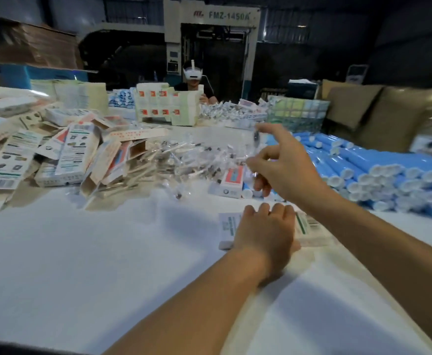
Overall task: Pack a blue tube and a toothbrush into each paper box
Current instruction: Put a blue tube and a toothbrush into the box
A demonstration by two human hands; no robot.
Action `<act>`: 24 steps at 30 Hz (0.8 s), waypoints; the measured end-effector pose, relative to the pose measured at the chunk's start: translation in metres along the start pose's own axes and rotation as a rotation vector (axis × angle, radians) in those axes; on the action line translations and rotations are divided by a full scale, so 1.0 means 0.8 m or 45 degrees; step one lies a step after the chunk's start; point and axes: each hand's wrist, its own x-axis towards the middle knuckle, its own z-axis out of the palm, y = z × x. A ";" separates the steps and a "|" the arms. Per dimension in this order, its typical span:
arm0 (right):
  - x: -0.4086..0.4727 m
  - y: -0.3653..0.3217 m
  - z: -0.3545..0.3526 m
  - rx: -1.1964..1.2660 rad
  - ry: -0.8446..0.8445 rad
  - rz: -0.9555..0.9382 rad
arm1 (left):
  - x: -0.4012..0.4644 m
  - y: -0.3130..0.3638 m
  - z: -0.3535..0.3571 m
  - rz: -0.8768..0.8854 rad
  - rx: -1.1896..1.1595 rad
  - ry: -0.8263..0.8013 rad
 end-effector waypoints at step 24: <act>-0.106 0.103 -0.077 0.116 0.719 0.367 | 0.000 0.006 -0.003 -0.091 -0.073 0.245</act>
